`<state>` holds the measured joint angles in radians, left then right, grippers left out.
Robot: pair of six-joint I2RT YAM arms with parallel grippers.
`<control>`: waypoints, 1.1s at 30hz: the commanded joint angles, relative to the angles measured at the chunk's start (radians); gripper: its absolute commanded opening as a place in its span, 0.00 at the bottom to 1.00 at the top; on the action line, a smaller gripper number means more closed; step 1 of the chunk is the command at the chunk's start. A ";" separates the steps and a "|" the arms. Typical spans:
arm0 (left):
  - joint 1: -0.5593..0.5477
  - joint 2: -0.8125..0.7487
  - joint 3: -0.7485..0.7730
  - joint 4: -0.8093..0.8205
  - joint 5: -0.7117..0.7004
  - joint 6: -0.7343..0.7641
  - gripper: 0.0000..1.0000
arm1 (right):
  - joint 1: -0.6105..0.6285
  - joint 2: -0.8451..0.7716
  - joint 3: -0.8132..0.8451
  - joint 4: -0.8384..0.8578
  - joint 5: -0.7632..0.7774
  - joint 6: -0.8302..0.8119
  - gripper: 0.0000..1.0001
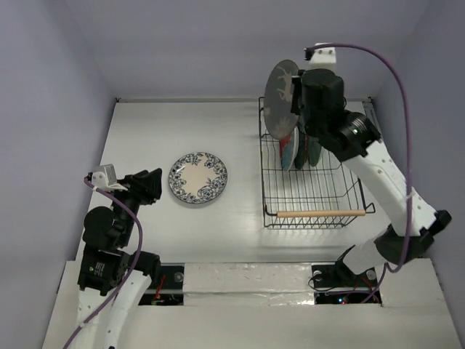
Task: Unload the plates from the dish rack
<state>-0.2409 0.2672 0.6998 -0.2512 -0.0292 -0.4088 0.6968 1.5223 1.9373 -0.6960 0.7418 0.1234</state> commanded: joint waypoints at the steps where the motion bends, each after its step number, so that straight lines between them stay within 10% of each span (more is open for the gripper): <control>1: -0.005 0.013 -0.005 0.056 0.014 0.001 0.45 | 0.024 -0.077 -0.081 0.301 -0.289 0.158 0.00; 9: -0.005 0.009 -0.003 0.049 0.002 -0.001 0.45 | 0.072 0.116 -0.135 0.564 -0.769 0.444 0.00; 33: -0.005 0.009 -0.006 0.055 0.009 -0.001 0.45 | 0.104 0.481 -0.230 0.730 -0.840 0.616 0.00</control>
<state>-0.2409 0.2672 0.6998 -0.2508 -0.0292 -0.4088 0.7990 2.0312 1.7054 -0.1619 -0.0582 0.6724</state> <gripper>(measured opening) 0.447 0.113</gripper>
